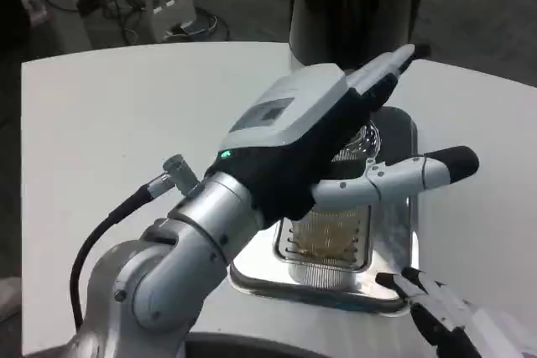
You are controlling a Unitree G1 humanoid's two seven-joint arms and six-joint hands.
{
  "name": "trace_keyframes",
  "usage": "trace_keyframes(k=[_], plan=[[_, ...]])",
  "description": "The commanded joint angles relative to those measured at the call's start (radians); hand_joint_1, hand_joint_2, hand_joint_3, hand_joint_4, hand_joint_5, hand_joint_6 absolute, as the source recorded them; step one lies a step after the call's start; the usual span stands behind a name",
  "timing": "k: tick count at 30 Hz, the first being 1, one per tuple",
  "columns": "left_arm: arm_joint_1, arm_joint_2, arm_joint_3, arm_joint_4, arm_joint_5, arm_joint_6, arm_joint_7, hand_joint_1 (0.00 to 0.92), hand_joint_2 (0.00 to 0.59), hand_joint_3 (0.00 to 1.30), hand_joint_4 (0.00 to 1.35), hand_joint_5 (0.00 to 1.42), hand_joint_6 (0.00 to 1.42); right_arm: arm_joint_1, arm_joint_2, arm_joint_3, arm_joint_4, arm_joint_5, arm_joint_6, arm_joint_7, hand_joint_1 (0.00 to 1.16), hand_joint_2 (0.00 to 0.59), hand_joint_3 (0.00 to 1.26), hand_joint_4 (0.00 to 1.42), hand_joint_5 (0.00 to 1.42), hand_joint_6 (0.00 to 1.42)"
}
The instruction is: Grasp the cup under the faucet to collect the drink, then remove the cup.
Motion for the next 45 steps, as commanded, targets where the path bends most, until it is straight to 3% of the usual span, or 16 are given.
trace_keyframes(k=[1, 5, 7, 9, 12, 16, 20, 26, 45], plan=[[0.018, -0.005, -0.021, 0.007, -0.004, -0.015, -0.036, 0.000, 0.104, 0.06, 0.03, 0.11, 0.04, 0.006, 0.005, -0.003, 0.052, 0.074, -0.064, -0.097, 0.48, 0.473, 0.10, 0.00, 0.00, 0.00], [0.021, -0.013, -0.013, 0.008, -0.006, -0.015, -0.033, 0.000, 0.104, 0.06, 0.03, 0.11, 0.04, -0.012, 0.038, -0.044, 0.199, 0.255, -0.161, -0.253, 0.58, 0.386, 0.08, 0.00, 0.00, 0.00], [0.022, -0.016, -0.009, 0.008, -0.007, -0.015, -0.033, 0.000, 0.104, 0.06, 0.03, 0.11, 0.04, -0.013, 0.059, -0.059, 0.258, 0.321, -0.215, -0.331, 0.67, 0.295, 0.07, 0.04, 0.00, 0.00], [0.022, -0.017, -0.005, 0.009, -0.007, -0.014, -0.033, 0.000, 0.104, 0.06, 0.03, 0.11, 0.04, -0.035, 0.100, -0.069, 0.342, 0.399, -0.253, -0.403, 0.75, 0.246, 0.06, 0.04, 0.00, 0.00], [0.020, -0.019, -0.003, 0.011, -0.007, -0.014, -0.032, 0.000, 0.104, 0.06, 0.03, 0.11, 0.04, -0.067, 0.123, -0.070, 0.410, 0.455, -0.269, -0.445, 0.77, 0.239, 0.05, 0.03, 0.00, 0.00], [0.017, -0.020, 0.001, 0.013, -0.007, -0.014, -0.031, 0.000, 0.113, 0.06, 0.03, 0.11, 0.04, -0.110, 0.131, -0.050, 0.452, 0.458, -0.267, -0.466, 0.78, 0.210, 0.04, 0.03, 0.01, 0.03], [0.013, -0.018, -0.001, 0.017, -0.003, -0.018, -0.034, 0.000, 0.114, 0.06, 0.03, 0.11, 0.04, -0.141, 0.163, -0.027, 0.481, 0.469, -0.257, -0.496, 0.78, 0.201, 0.03, 0.03, 0.01, 0.04], [0.007, -0.027, -0.010, 0.023, 0.000, -0.014, -0.034, 0.000, 0.115, 0.06, 0.03, 0.11, 0.04, -0.275, 0.225, -0.012, 0.583, 0.520, -0.236, -0.540, 0.79, 0.186, 0.03, 0.03, 0.03, 0.05], [-0.010, -0.031, -0.010, 0.038, 0.013, -0.016, -0.034, 0.000, 0.119, 0.07, 0.04, 0.11, 0.04, -0.496, 0.235, 0.062, 0.785, 0.532, -0.200, -0.669, 0.82, 0.167, 0.03, 0.05, 0.05, 0.08]])
